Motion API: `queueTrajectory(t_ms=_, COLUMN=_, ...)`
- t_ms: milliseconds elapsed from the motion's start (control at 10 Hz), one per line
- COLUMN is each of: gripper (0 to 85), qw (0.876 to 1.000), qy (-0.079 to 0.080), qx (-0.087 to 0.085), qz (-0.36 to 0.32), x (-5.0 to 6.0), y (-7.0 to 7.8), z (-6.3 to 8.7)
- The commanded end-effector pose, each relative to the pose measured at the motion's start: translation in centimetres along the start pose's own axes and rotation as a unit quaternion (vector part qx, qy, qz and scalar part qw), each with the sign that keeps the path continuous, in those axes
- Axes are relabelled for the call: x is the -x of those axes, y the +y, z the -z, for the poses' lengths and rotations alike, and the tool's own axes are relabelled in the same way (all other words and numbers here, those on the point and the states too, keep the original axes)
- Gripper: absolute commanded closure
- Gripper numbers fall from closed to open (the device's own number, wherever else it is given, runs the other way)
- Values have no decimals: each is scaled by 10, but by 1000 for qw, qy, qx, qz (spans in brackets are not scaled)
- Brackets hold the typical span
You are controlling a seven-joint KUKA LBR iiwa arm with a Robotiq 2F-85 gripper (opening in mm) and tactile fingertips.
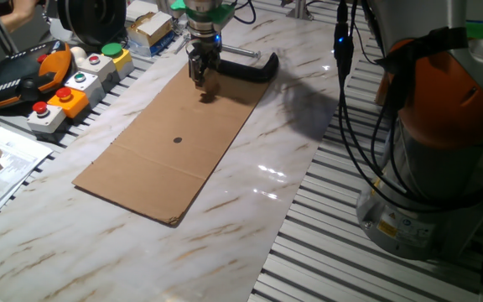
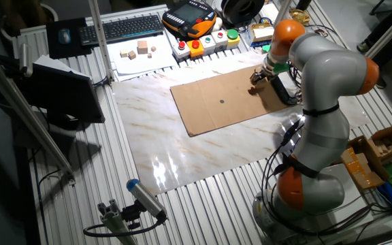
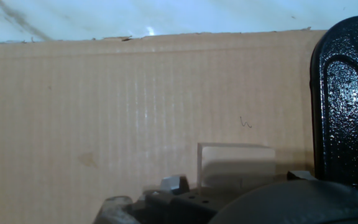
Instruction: Hold a small block with the gripper and sweep it from left to right on the table
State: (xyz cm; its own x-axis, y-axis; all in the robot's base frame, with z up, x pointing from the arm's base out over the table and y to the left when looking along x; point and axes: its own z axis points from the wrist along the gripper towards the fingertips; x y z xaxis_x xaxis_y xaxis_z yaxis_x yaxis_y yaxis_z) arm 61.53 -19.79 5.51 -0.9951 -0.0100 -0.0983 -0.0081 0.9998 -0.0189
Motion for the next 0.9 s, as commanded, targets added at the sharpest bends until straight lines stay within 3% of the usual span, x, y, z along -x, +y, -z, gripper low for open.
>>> queueTrajectory(t_ms=0, gripper=0, qw=1000, qy=0, qx=0, qz=0, x=0, y=0, z=0)
queueTrajectory(t_ms=500, gripper=0, qw=1000, qy=2, qx=5, qz=2, x=1, y=0, z=-4)
queueTrajectory(t_ms=800, gripper=193, qw=1000, qy=6, qx=6, qz=8, x=1, y=0, z=-4)
